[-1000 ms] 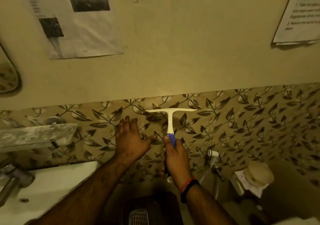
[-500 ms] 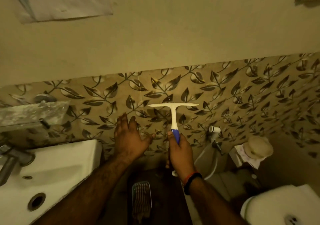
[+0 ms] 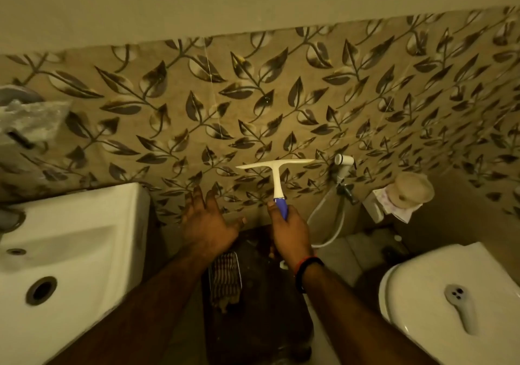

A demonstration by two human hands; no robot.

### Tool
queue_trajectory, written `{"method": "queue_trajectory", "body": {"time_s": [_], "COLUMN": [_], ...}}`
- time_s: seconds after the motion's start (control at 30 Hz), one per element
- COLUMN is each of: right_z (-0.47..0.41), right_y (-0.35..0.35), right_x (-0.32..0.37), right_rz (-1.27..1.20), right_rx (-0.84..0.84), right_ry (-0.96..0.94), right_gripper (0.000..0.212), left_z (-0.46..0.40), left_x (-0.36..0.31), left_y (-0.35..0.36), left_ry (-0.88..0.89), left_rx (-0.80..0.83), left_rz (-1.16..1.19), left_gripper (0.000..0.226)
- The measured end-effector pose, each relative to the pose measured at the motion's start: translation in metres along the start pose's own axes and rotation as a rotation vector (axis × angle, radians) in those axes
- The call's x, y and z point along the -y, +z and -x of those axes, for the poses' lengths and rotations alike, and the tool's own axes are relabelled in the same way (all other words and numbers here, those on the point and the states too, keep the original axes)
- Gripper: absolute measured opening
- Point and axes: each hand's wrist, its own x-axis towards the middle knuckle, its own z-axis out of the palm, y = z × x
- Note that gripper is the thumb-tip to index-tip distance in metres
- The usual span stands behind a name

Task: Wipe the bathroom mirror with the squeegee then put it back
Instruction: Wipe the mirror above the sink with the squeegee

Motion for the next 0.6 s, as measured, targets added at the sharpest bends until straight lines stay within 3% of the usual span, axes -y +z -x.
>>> {"method": "queue_trajectory", "body": {"time_s": [0.6], "right_z": [-0.056], "right_y": [0.022], "right_x": [-0.185], "right_rz": [0.257], "right_rx": [0.038], "right_ry": [0.022], "right_gripper": [0.031], "left_z": [0.039], "left_x": [0.011], "left_y": [0.166], "left_ry": [0.005], "left_rx": [0.112], "left_rz": [-0.019], "left_gripper": [0.115]}}
